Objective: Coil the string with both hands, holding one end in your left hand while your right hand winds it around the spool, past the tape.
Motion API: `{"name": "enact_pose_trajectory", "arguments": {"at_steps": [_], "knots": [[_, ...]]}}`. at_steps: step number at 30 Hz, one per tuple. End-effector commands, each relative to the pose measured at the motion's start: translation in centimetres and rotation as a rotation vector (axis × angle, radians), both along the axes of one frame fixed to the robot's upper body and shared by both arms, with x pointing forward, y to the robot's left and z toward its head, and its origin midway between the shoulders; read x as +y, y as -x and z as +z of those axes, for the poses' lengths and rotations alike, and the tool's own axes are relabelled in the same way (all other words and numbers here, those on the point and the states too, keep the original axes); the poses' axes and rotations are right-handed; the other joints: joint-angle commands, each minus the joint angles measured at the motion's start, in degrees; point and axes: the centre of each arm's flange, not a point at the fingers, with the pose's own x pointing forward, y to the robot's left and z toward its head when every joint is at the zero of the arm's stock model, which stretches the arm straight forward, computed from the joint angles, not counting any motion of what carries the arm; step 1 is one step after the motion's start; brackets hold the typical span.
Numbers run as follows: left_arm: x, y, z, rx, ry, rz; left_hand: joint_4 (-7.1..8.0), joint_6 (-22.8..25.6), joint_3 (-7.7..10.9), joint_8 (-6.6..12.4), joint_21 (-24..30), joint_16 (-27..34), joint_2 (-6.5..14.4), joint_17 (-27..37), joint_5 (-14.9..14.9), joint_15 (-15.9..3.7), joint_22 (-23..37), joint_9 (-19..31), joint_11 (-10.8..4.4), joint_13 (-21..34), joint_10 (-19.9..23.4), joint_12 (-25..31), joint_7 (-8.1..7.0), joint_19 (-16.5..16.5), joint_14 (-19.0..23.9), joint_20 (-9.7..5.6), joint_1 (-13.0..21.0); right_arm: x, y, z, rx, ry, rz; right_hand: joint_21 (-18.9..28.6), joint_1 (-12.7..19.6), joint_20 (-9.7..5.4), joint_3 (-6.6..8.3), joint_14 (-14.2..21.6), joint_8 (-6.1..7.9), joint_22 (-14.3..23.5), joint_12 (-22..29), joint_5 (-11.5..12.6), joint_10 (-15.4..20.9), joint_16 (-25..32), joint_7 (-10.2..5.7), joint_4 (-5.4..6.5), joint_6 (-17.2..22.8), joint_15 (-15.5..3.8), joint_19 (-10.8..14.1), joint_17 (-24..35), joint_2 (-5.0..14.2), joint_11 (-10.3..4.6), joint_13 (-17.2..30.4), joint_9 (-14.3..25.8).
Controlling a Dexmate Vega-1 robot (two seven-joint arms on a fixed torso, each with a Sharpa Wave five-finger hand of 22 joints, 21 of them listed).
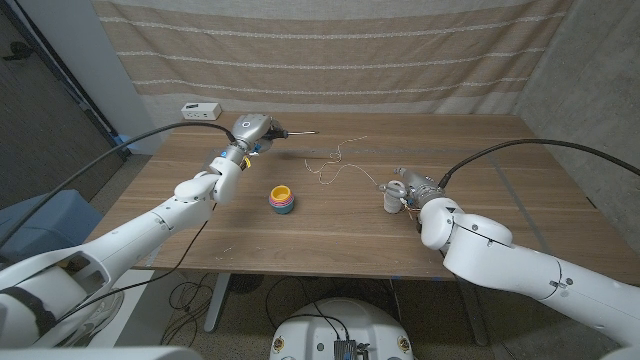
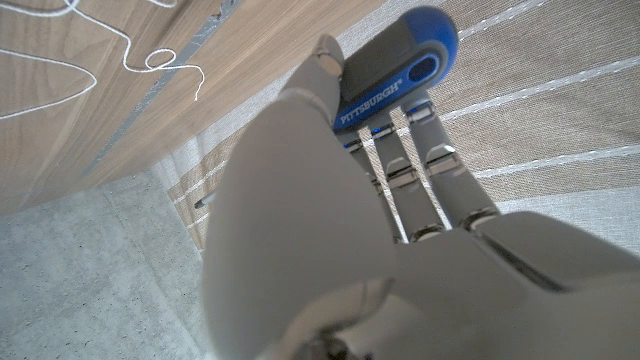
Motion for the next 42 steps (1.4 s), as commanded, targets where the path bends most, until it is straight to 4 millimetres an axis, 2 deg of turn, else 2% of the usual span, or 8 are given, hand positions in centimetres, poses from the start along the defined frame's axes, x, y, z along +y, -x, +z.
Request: {"name": "enact_pose_trajectory", "arguments": {"at_steps": [1, 6, 8, 11, 13, 16, 24, 42], "knots": [[0.0, 0.0, 0.0, 0.004, -0.003, 0.003, 0.21, 10.0, -0.19, -0.14, 0.9, -0.1, 8.2, 0.2, 0.3, -8.37, 0.1, 0.3, -0.04, 0.3, 0.0, -0.1, 6.83, 2.7, 4.1, -9.74, 7.6, 0.1, -0.5, 0.3, 0.045, 0.077, -0.080, 1.8, 2.5, 1.20, -0.08, 9.0, 0.16, 0.5, 0.6, 0.8, 0.8, 3.1, -0.89, -0.24, -0.7, -1.30, 5.8, 0.9, -0.28, -0.78, 0.3, 0.3], [0.0, 0.0, 0.2, 0.004, -0.002, 0.005, 0.20, 10.0, -0.24, -0.25, 1.0, -0.2, 8.2, 0.3, 0.3, -8.31, 0.1, 0.3, -0.03, 0.4, 0.1, -0.1, 6.75, 2.7, 4.1, -9.78, 7.6, 0.6, -1.2, 0.4, 0.062, 0.103, -0.086, 3.2, 6.8, -0.24, 0.70, 12.6, 0.67, 0.8, 0.9, 1.4, 2.0, 4.1, -4.32, -0.81, 0.9, -2.81, 10.8, 1.3, 0.57, -2.01, 0.3, 0.3], [0.0, 0.0, 0.2, 0.005, -0.003, 0.007, 0.19, 10.0, -0.26, -0.31, 1.1, -0.2, 8.2, 0.4, 0.3, -8.32, 0.1, 0.3, -0.09, 0.5, 0.1, -0.2, 6.72, 2.6, 4.2, -9.77, 7.7, 0.7, -1.4, 0.4, 0.031, 0.107, -0.097, 4.8, 10.7, -2.21, 1.84, 17.8, 1.07, 1.1, 1.8, 1.5, 4.9, 6.5, -5.94, -0.73, 2.3, -4.63, 15.3, 2.5, 3.00, -3.26, 0.4, 0.3], [0.0, -0.2, 0.2, 0.014, -0.002, 0.014, 0.20, 10.0, -0.30, -0.41, 1.1, -0.3, 8.2, 0.3, 0.3, -8.37, 0.1, 0.4, -0.18, 0.5, 0.1, -0.2, 6.72, 2.6, 4.2, -9.79, 7.7, 0.9, -1.3, 0.3, -0.131, 0.095, -0.056, 9.6, 18.4, -6.96, 2.97, 32.0, 3.58, 2.0, 5.1, 0.7, 15.1, 15.2, -6.36, -0.32, 12.1, -8.94, 25.0, 7.9, 6.52, -3.62, 1.1, 0.5], [0.0, -0.2, 0.1, 0.015, -0.002, 0.015, 0.19, 10.0, -0.31, -0.45, 1.2, -0.4, 8.2, 0.4, 0.3, -8.42, 0.0, 0.4, -0.13, 0.6, 0.2, -0.2, 6.73, 2.5, 4.2, -9.81, 7.7, 0.8, -1.2, 0.3, -0.188, 0.071, -0.026, 15.3, 22.1, -11.50, 4.53, 44.2, 6.97, 3.8, 9.9, 0.5, 26.0, 23.1, -3.47, 1.80, 25.0, -11.41, 32.8, 13.9, 8.48, -2.90, 2.9, 0.8], [0.0, -0.4, 0.1, 0.021, -0.004, 0.019, 0.17, 9.9, -0.34, -0.51, 1.3, -0.4, 8.2, 0.5, 0.3, -8.40, 0.0, 0.5, -0.15, 0.7, 0.2, -0.3, 6.67, 2.4, 4.2, -9.83, 7.7, 0.8, -0.7, 0.2, -0.349, 0.034, 0.012, 22.6, 26.0, -13.74, 8.14, 53.7, 9.84, 6.8, 19.2, 0.2, 41.1, 28.8, 3.27, 4.98, 39.9, -12.48, 37.1, 22.1, 8.12, -0.47, 7.1, 1.6], [0.0, -0.6, 0.2, 0.017, 0.002, 0.015, 0.18, 9.9, -0.41, -0.70, 1.5, -0.7, 8.2, 0.7, 0.3, -8.45, 0.0, 0.6, -0.19, 0.9, 0.2, -0.5, 6.72, 2.3, 4.2, -9.89, 7.8, 0.5, -0.2, 0.2, -0.547, -0.034, 0.008, 32.0, 31.2, -14.53, 8.01, 58.9, 9.12, 13.8, 31.1, -0.1, 50.1, 34.9, 6.48, 2.67, 47.7, -12.85, 36.6, 34.3, 6.88, -2.10, 16.4, 2.3], [-0.2, -0.4, 0.9, -0.011, 0.023, -0.016, 0.20, 10.1, -0.57, -0.99, 1.9, -0.9, 8.3, 1.0, 0.3, -8.32, -0.1, 0.7, -0.09, 1.3, 0.3, -0.8, 6.67, 2.0, 4.3, -9.91, 7.8, -0.3, -2.0, 1.1, -0.679, -0.562, 0.365, 35.9, 33.8, -15.71, 8.21, 58.1, 7.67, 16.0, 35.2, 1.0, 49.4, 34.6, 9.08, 1.79, 49.9, -13.01, 34.7, 39.2, 6.71, 0.22, 21.7, 3.0]]}}
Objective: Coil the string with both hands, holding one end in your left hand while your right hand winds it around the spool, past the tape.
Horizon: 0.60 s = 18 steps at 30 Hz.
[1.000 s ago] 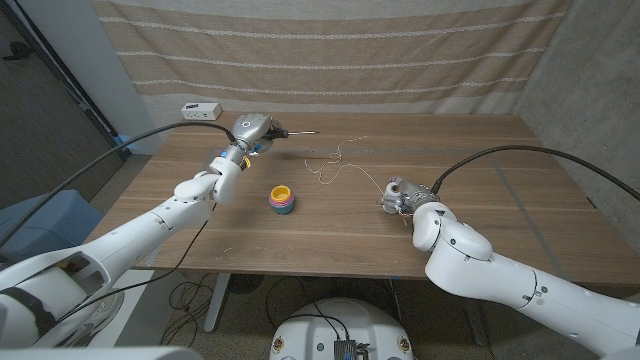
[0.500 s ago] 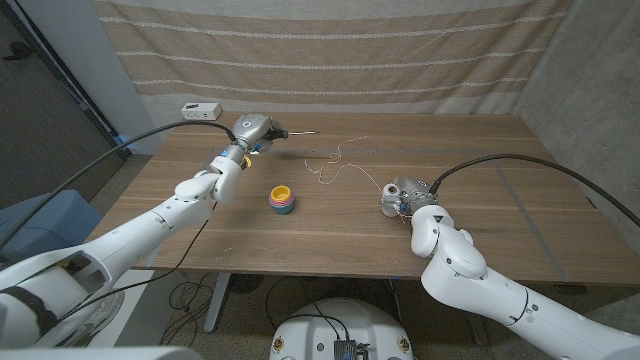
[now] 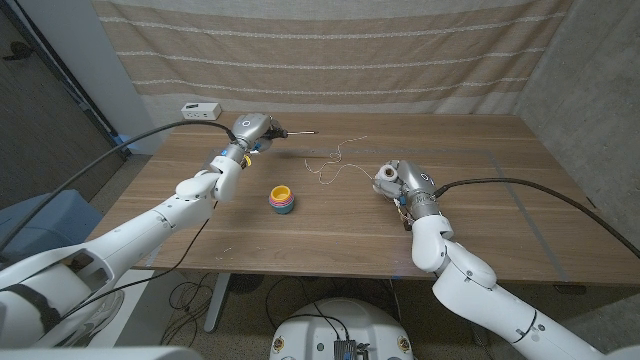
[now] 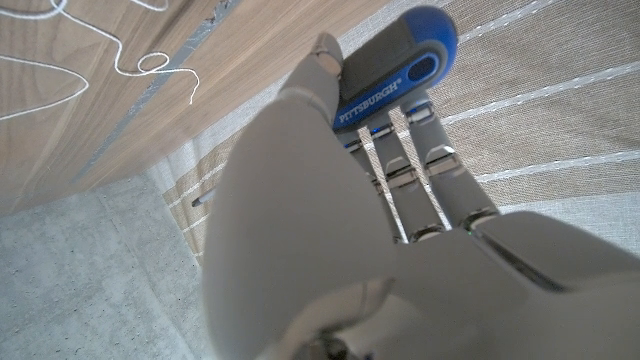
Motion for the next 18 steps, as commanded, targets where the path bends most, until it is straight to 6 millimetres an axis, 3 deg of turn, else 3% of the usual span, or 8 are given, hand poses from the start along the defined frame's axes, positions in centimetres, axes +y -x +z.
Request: {"name": "enact_pose_trajectory", "arguments": {"at_steps": [1, 10, 18], "knots": [[-0.3, 0.1, 0.6, -0.020, 0.014, -0.027, 0.34, 8.7, 0.19, 0.36, 0.7, 0.0, 8.3, 0.2, 0.3, -7.90, 0.3, 0.1, -0.09, 0.2, 0.3, -0.2, 6.91, 2.3, 3.6, -9.61, 7.8, 0.1, 0.1, 2.3, -0.234, -0.338, 0.332, 0.6, 7.3, -1.73, 2.23, -0.5, -0.40, 0.3, 11.0, 0.7, 12.6, -0.3, 1.85, 1.83, 12.8, -0.43, -0.4, 0.6, 6.60, -6.77, 18.3, 0.3], [-0.7, 0.6, 1.3, -0.058, 0.024, -0.056, 0.28, 8.7, 0.14, 0.19, 0.8, -0.2, 8.3, 0.3, 0.3, -7.80, 0.3, 0.2, 0.11, 0.3, 0.4, -0.4, 6.90, 2.1, 3.6, -9.58, 7.9, 1.8, -1.7, 3.8, -0.232, -0.436, 0.535, 1.6, 8.0, -1.84, 2.38, -0.1, -0.78, 0.4, 11.4, 0.9, 12.9, -0.5, 2.72, 1.80, 13.2, -0.52, -0.4, 1.3, 6.81, -6.09, 18.4, 0.6], [-0.7, 0.9, 1.5, -0.072, 0.026, -0.064, 0.30, 8.9, 0.06, 0.04, 1.0, -0.4, 8.3, 0.4, 0.3, -7.80, 0.3, 0.2, -0.02, 0.5, 0.4, -0.5, 7.01, 2.0, 3.6, -9.56, 8.0, 3.6, -2.0, 6.1, -0.247, -0.413, 0.646, 2.3, 8.2, -1.91, 2.21, 0.2, -1.05, 0.6, 11.8, 1.0, 12.7, -0.7, 2.44, 1.97, 13.4, -0.44, -1.0, 2.0, 6.58, -6.63, 18.8, 1.0]]}}
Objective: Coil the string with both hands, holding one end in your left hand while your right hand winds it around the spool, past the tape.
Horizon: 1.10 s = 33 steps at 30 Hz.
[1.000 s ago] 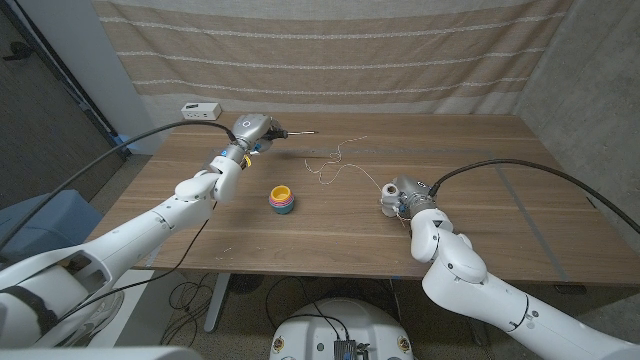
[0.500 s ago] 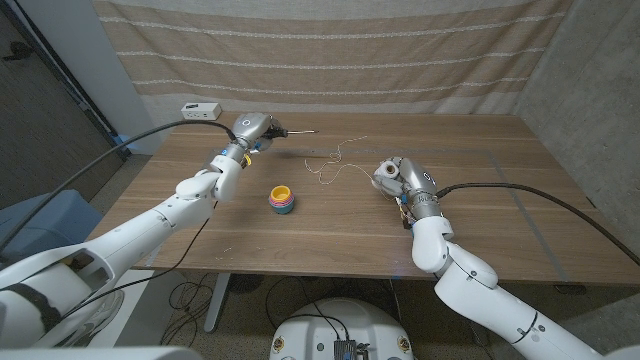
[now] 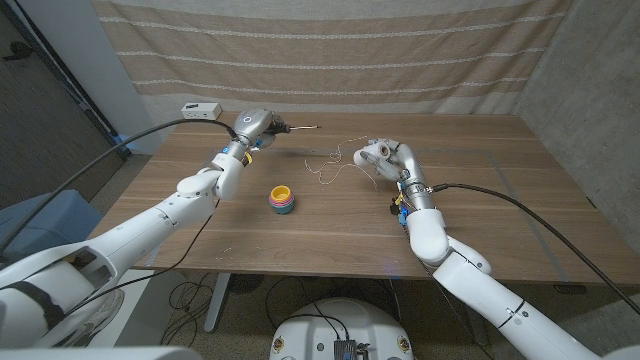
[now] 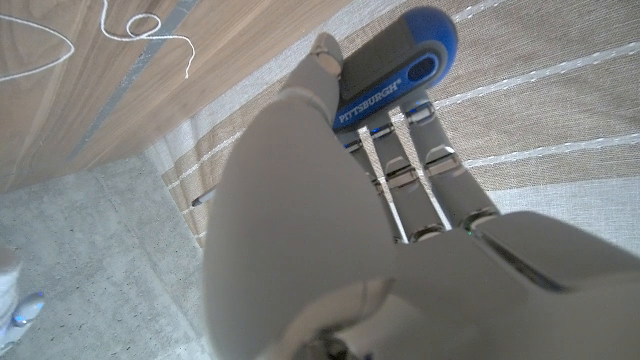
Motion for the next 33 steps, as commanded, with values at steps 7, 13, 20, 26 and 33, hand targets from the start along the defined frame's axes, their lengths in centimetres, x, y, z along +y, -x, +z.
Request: {"name": "enact_pose_trajectory", "arguments": {"at_steps": [7, 13, 20, 26, 33], "knots": [[0.0, 0.8, 0.6, -0.042, 0.017, -0.032, 0.24, 8.7, 0.07, 0.24, 1.1, -0.2, 8.3, 0.5, 0.4, -7.72, 0.3, 0.3, -0.13, 0.3, 0.5, -0.3, 7.01, 2.0, 3.6, -9.48, 8.0, 3.2, -0.5, 5.1, -0.107, -0.053, 0.304, 2.2, 7.7, -2.59, 1.74, 0.9, -0.60, 0.5, 12.9, 0.5, 14.7, 0.1, 2.28, 2.22, 13.9, -0.43, -0.4, 2.1, 6.79, -7.48, 19.2, 0.2], [0.1, 1.1, 0.7, -0.045, 0.017, -0.032, 0.22, 8.7, 0.03, 0.19, 1.2, -0.3, 8.3, 0.6, 0.4, -7.71, 0.2, 0.4, 0.17, 0.4, 0.5, -0.4, 6.96, 1.9, 3.7, -9.48, 8.1, 4.7, -0.9, 6.4, -0.101, -0.059, 0.425, 2.9, 8.2, -2.57, 1.83, 1.1, -1.11, 0.5, 12.9, 0.6, 14.6, -0.4, 3.02, 2.15, 13.7, -0.55, -0.6, 2.1, 7.13, -7.52, 19.0, 0.5], [0.0, 1.7, 0.9, -0.061, 0.016, -0.044, 0.23, 8.8, -0.03, 0.05, 1.4, -0.5, 8.4, 0.6, 0.4, -7.67, 0.2, 0.4, 0.26, 0.5, 0.6, -0.6, 7.10, 1.8, 3.7, -9.52, 8.1, 6.9, -1.1, 8.3, -0.104, -0.015, 0.512, 3.7, 8.7, -2.38, 1.86, 1.5, -1.42, 0.5, 12.9, 0.6, 14.6, -1.0, 3.17, 2.18, 13.7, -0.56, -0.7, 1.9, 7.42, -7.45, 18.9, 0.8], [-0.1, 1.9, 0.5, -0.053, 0.021, -0.059, 0.17, 8.9, -0.03, -0.04, 1.5, -0.6, 8.4, 0.7, 0.3, -7.54, 0.2, 0.4, 0.17, 0.6, 0.6, -0.7, 7.20, 1.6, 3.6, -9.46, 8.2, 9.1, -1.6, 9.4, -0.081, -0.001, 0.620, 4.4, 9.0, -2.30, 1.83, 2.0, -1.73, 0.4, 12.8, 0.5, 14.9, -1.3, 3.70, 2.22, 14.1, -0.54, -0.8, 1.8, 7.50, -7.34, 18.4, 0.8], [-0.5, 1.9, -0.1, -0.042, 0.008, -0.074, 0.22, 8.9, -0.09, -0.15, 1.7, -0.7, 8.4, 0.9, 0.3, -7.61, 0.2, 0.5, 0.18, 0.7, 0.7, -0.9, 7.23, 1.5, 3.7, -9.49, 8.2, 11.0, -1.8, 10.7, -0.085, 0.041, 0.648, 5.1, 9.3, -2.24, 1.78, 2.2, -2.14, 0.4, 12.8, 0.4, 15.0, -1.8, 3.92, 2.25, 14.4, -0.47, -1.0, 1.8, 7.41, -6.98, 18.3, 0.7]]}}
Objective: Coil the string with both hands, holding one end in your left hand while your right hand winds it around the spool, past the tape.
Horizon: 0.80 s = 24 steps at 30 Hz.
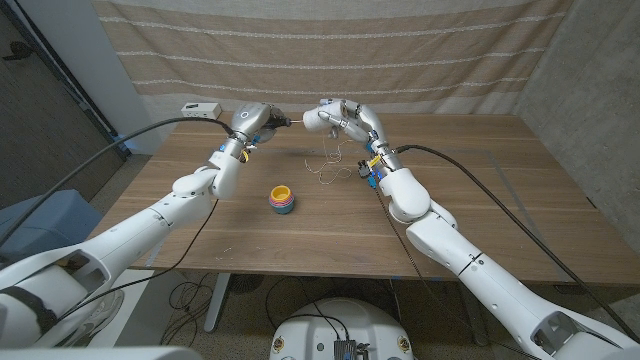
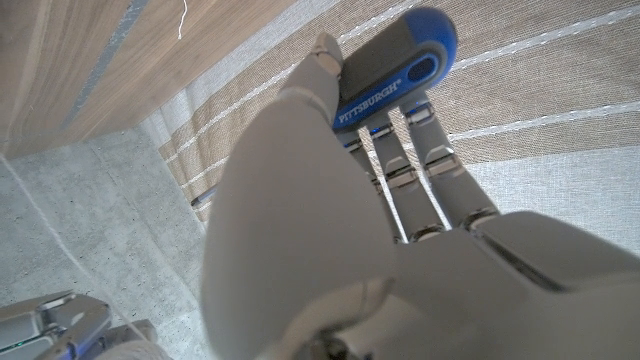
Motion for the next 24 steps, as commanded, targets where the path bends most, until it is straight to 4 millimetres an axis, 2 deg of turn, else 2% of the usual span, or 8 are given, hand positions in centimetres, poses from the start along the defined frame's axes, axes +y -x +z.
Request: {"name": "enact_pose_trajectory", "arguments": {"at_steps": [1, 13, 24], "knots": [[-0.5, 0.3, -0.7, 0.009, -0.012, -0.026, 0.17, 8.9, 0.00, -0.08, 1.2, 0.0, 8.5, 0.3, 0.2, -7.48, 0.2, 0.2, -0.27, 0.2, 0.4, -0.1, 7.23, 1.8, 3.6, -9.18, 8.2, 3.5, -0.5, 2.5, -0.014, 0.057, 0.112, 0.7, 8.7, -2.49, 1.93, 0.5, -0.24, 0.1, 12.1, 0.1, 14.6, -0.3, 3.84, 2.06, 13.3, -0.06, -0.3, 0.1, 8.05, -7.55, 18.1, 0.1], [-0.7, 0.5, -1.6, 0.030, -0.035, -0.026, 0.18, 9.1, -0.07, -0.20, 1.5, -0.2, 8.5, 0.5, 0.2, -7.58, 0.2, 0.3, -0.25, 0.4, 0.5, -0.4, 7.12, 1.7, 3.7, -9.19, 8.3, 5.4, -3.2, 4.3, 0.016, 0.038, 0.138, 1.8, 9.1, -2.21, 1.87, 1.0, -0.86, -0.1, 12.2, -0.1, 14.7, -1.1, 4.16, 2.14, 13.7, -0.07, -0.6, -0.1, 8.03, -7.20, 18.0, 0.1], [-0.5, 0.6, -2.1, 0.037, -0.035, -0.027, 0.18, 9.2, -0.13, -0.35, 1.7, -0.3, 8.5, 0.7, 0.2, -7.55, 0.2, 0.4, -0.27, 0.6, 0.6, -0.6, 7.01, 1.5, 3.7, -9.19, 8.3, 4.9, -5.5, 5.9, 0.043, -0.013, 0.083, 3.0, 9.3, -2.22, 1.76, 1.3, -1.33, -0.3, 12.1, -0.2, 15.0, -1.8, 4.08, 2.33, 14.1, 0.00, -0.8, -0.1, 7.99, -7.26, 17.5, 0.3]]}}
